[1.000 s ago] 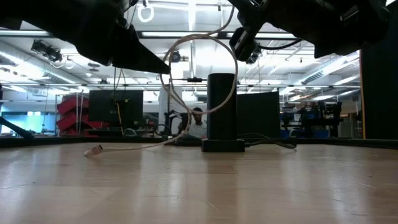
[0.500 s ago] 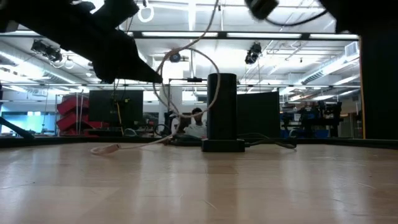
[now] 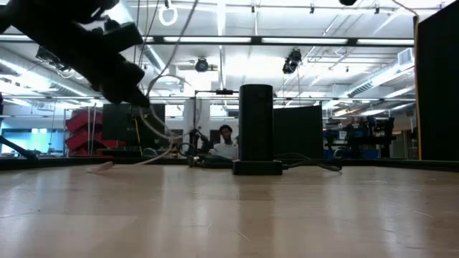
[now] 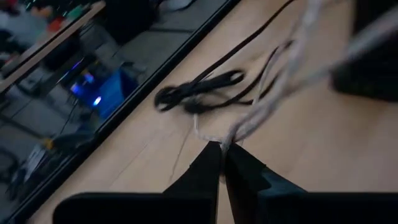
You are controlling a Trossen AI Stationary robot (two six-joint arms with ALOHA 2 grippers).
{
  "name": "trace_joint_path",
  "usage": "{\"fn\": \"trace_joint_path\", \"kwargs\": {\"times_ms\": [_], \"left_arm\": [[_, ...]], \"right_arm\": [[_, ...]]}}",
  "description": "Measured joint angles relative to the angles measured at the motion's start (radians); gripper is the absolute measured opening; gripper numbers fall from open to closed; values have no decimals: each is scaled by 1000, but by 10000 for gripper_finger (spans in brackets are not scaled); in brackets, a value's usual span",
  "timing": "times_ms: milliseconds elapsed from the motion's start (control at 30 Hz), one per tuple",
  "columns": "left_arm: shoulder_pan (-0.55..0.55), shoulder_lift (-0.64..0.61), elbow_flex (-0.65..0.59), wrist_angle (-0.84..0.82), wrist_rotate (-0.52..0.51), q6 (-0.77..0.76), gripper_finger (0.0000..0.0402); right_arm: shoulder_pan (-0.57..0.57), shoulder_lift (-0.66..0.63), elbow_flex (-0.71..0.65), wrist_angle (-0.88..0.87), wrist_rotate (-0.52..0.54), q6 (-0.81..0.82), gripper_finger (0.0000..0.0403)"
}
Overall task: Plug in charger
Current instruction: Insert the charger adapter into the black outlet
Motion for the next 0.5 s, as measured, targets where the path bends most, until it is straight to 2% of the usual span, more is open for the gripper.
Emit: {"fn": "trace_joint_path", "kwargs": {"times_ms": [100,300,400,500], "left_arm": [[5,0,0,-14,33,-10,0],[5,-3,0,-9,87,41,3],[11,-11,10,-19,148,47,25],[12,-23,30,-44,193,69,66]], "right_arm": [[21,-9,0,-108,92,26,88],[0,-7,0,-374,217,192,88],[-27,-7,0,-437,228,233,88],[-65,-7,0,-469,228,240,88]]}}
